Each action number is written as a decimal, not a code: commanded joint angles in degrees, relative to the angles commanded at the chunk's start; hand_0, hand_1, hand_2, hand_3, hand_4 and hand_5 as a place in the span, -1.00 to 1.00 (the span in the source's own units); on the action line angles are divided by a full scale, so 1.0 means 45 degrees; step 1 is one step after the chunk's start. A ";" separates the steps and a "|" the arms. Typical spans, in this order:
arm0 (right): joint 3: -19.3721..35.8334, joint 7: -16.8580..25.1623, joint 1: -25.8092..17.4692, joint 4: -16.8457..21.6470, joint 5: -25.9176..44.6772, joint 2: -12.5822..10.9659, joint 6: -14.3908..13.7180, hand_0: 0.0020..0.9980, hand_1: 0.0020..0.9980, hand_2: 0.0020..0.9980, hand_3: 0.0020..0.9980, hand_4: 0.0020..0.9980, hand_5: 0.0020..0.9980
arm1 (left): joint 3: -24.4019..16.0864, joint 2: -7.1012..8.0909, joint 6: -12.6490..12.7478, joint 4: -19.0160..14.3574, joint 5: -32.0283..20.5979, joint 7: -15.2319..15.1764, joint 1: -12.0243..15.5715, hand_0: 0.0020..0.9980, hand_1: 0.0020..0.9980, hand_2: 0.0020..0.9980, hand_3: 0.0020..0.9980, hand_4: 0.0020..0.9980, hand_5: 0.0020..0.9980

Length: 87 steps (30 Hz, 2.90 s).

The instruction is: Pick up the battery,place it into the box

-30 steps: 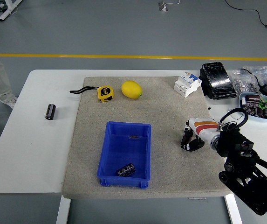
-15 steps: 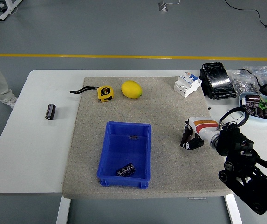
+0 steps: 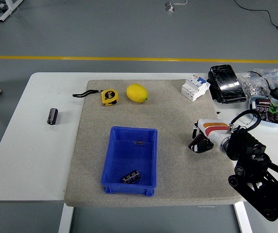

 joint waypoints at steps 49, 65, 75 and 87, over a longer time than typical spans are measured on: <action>0.0368 -0.0019 -0.0607 0.0896 -0.0683 -0.0159 -0.0367 0.04 0.10 0.25 0.33 1.00 -0.61 | -0.0198 0.0014 -0.0110 0.0000 0.0447 0.0133 0.0055 0.17 0.04 0.09 0.30 0.28 0.49; 0.0864 -0.0932 -0.1112 0.0558 -0.0555 0.0162 -0.1019 0.08 -0.06 0.02 0.06 0.91 -0.61 | -0.0201 0.0019 -0.0138 -0.0005 0.0506 0.0129 0.0007 0.16 0.04 0.09 0.30 0.28 0.49; 0.1582 -0.1071 -0.1661 0.0242 -0.0700 0.0546 -0.1239 0.06 -0.11 -0.03 -0.01 0.85 -0.66 | -0.0160 0.0019 -0.0141 -0.0007 0.0468 0.0124 -0.0007 0.17 0.04 0.09 0.30 0.28 0.49; 0.1544 -0.0933 -0.1727 -0.0231 -0.0497 0.0612 -0.1778 -0.02 -0.22 -0.15 -0.12 0.59 -0.87 | -0.0209 0.0002 -0.0172 -0.0012 0.0595 0.0157 -0.0028 0.16 0.04 0.09 0.30 0.28 0.49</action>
